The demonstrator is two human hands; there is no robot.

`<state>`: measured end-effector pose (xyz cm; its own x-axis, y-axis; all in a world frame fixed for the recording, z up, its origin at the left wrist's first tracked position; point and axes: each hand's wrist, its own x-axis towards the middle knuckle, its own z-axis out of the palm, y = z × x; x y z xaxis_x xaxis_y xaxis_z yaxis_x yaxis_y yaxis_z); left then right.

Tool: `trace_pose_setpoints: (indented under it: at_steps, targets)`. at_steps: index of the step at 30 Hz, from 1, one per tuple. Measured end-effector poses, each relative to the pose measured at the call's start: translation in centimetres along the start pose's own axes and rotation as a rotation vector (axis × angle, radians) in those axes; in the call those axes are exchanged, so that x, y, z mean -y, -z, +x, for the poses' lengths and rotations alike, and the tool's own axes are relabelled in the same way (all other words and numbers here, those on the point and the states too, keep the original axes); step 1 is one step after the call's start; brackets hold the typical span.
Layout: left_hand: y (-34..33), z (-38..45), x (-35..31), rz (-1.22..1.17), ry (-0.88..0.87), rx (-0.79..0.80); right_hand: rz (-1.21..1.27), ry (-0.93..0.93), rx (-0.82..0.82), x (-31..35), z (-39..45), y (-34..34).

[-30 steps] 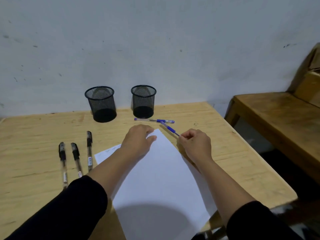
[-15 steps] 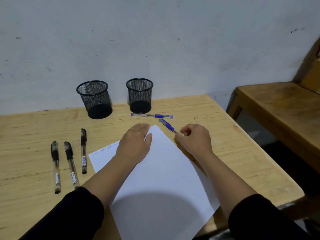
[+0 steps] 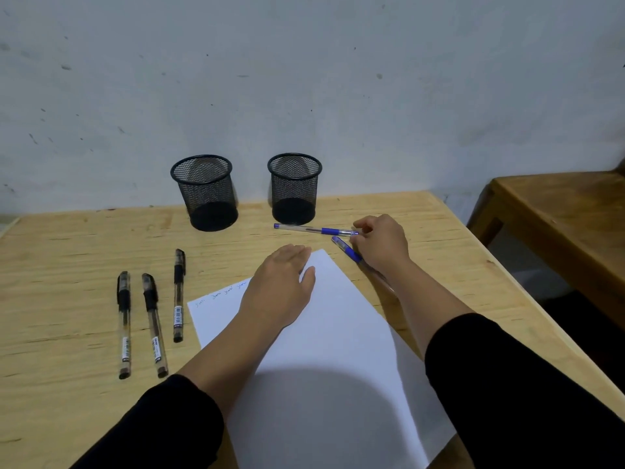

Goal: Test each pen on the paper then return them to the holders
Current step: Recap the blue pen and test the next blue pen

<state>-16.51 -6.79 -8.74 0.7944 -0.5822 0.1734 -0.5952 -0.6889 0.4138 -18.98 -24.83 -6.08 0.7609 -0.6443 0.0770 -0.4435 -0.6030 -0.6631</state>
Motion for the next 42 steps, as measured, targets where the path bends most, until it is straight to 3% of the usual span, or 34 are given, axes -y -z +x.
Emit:
trace_pose_setpoints:
  at_steps: [6, 10, 13, 20, 30, 33, 37, 39, 42]
  targets:
    - [-0.1, 0.0, 0.0, -0.046, -0.014, -0.068, 0.005, -0.006, 0.021, 0.5, 0.1, 0.3]
    - [1.3, 0.1, 0.4, -0.151, -0.118, -0.381, 0.117, 0.086, -0.01, 1.8, -0.8, 1.9]
    - [3.6, 1.0, 0.5, -0.165, -0.162, -0.477, 0.168, 0.199, -0.005, 3.3, -1.9, 3.4]
    - [7.4, 0.6, -0.6, -0.142, -0.194, -0.471, 0.215, 0.382, 0.127, 6.7, -4.6, 4.8]
    - [9.9, -1.8, -0.9, -0.271, -0.106, -0.438, 0.418, 0.423, 0.149, 9.6, -7.9, 4.7]
    - [10.6, -2.4, -1.0, -0.466, 0.052, -0.468, 0.582, 0.359, 0.181, 9.8, -8.8, 4.1]
    - [11.0, -2.7, -0.9, -1.036, 0.362, -0.43, 0.549, 0.314, 0.323, 9.7, -10.1, 2.5]
    - [11.3, -2.9, -0.9, -1.258, 0.429, -0.4, 0.49, 0.311, 0.372, 9.8, -10.8, 2.1]
    - [11.7, -3.5, -0.5, -1.403, 0.435, -0.35, 0.44, 0.314, 0.393, 10.2, -11.3, 2.2]
